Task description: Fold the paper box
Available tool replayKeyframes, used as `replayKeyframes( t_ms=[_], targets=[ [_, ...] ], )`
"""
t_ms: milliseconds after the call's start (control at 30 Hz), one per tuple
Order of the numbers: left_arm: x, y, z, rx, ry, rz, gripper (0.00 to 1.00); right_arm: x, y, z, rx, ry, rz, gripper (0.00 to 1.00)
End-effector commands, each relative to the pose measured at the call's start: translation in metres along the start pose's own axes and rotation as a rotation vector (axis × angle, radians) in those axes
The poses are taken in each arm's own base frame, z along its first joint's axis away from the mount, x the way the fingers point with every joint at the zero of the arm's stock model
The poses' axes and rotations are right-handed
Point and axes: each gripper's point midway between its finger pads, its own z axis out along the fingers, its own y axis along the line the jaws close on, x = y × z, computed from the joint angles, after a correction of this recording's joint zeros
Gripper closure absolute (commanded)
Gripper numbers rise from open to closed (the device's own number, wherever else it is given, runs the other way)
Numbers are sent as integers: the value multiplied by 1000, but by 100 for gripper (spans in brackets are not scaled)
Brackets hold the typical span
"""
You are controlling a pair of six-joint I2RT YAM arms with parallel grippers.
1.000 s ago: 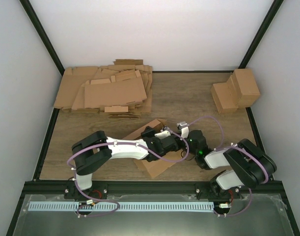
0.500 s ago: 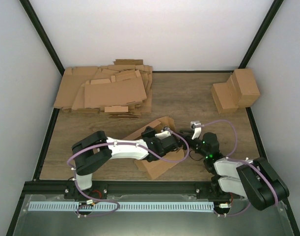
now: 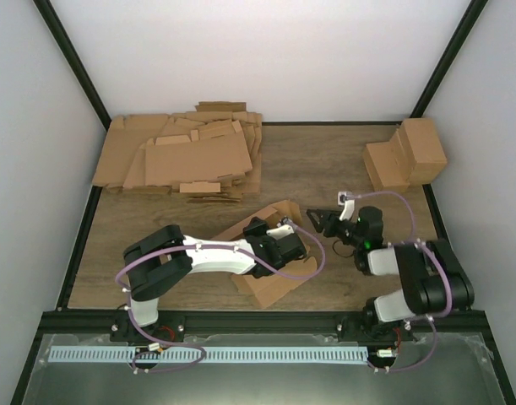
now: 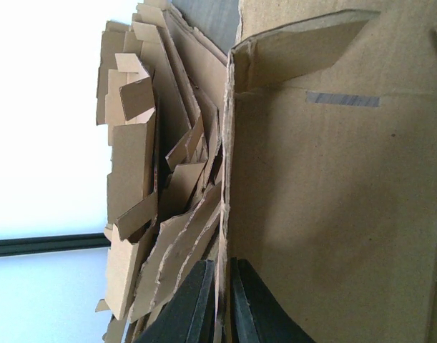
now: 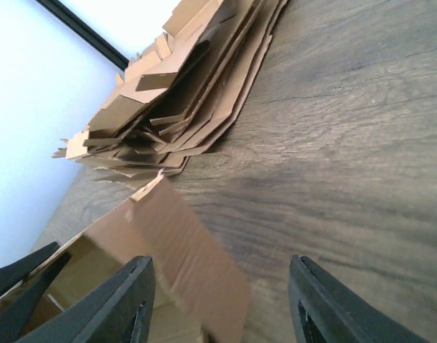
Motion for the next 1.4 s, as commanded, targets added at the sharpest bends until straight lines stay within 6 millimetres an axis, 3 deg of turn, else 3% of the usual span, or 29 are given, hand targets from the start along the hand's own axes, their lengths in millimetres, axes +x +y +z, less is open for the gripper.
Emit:
replayKeyframes(
  t_ms=[0, 200, 533, 900, 1067, 1367],
  targets=[
    [-4, 3, -4, -1, -19, -21, 91, -7, 6, 25, -121, 65, 18, 50],
    [-6, 1, -6, 1, -26, -14, 91, 14, 2, 50, -205, 173, 38, 57],
    [-8, 0, -5, 1, -29, -10, 91, 27, 14, 64, -326, 267, 22, 57],
    [-8, -1, -5, 5, -29, -6, 91, 51, 39, 63, -440, 319, -47, 54],
    [-9, 0, -6, -6, -28, 5, 91, 49, 44, 59, -442, 303, -74, 49],
    [-23, 1, -14, -59, -50, 76, 93, 56, 53, 59, -418, 293, -161, 50]
  ],
)
